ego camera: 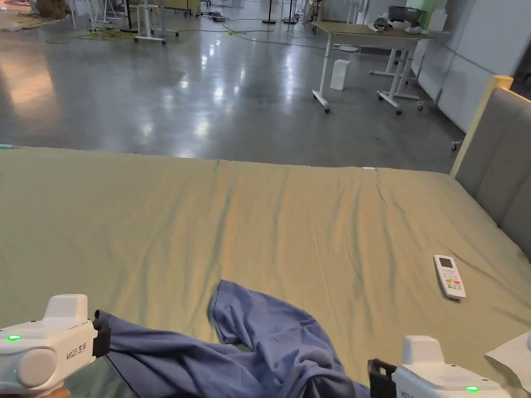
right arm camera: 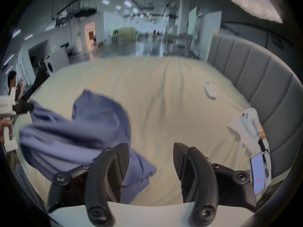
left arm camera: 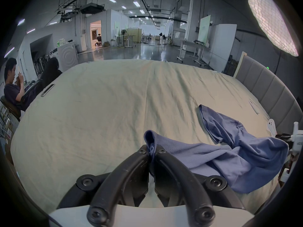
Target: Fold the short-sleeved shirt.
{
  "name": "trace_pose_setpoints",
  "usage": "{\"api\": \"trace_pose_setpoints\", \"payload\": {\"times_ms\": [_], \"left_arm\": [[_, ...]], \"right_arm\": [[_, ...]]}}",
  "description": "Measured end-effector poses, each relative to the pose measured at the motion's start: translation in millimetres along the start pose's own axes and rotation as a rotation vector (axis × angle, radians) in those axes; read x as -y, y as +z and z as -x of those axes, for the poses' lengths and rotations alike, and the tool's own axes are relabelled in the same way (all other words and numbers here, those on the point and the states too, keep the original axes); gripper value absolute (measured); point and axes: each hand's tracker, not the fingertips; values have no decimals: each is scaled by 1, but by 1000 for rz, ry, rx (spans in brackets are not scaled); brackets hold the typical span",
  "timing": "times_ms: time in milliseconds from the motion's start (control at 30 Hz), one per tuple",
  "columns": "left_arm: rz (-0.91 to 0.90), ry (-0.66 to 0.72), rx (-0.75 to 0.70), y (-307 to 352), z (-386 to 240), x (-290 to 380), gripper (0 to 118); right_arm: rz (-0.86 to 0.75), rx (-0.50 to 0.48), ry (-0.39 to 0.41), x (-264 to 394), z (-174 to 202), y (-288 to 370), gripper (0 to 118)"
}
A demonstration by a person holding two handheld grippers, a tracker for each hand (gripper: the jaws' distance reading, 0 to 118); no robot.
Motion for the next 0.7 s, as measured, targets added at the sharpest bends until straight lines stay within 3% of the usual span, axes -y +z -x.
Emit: {"api": "trace_pose_setpoints", "payload": {"times_ms": [167,200,233,267,367,500,700], "left_arm": [[2,-11,-12,9,3,10,6],[5,-10,-15,11,3,13,6],[10,-7,-17,12,3,16,6],[17,-5,-17,9,5,18,6],[23,-13,-22,12,5,24,6],[-2,-5,-11,22,6,19,6],[-121,-26,7,53,6,-18,6]], "right_arm": [[159,19,68,23,12,-39,56],[176,-20,62,31,14,-48,48],[173,-44,65,34,17,-50,29],[134,-84,76,37,23,-49,17],[110,6,204,40,40,-44,10],[69,-22,65,28,30,-28,8],[-207,-7,52,-17,22,36,8]]}}
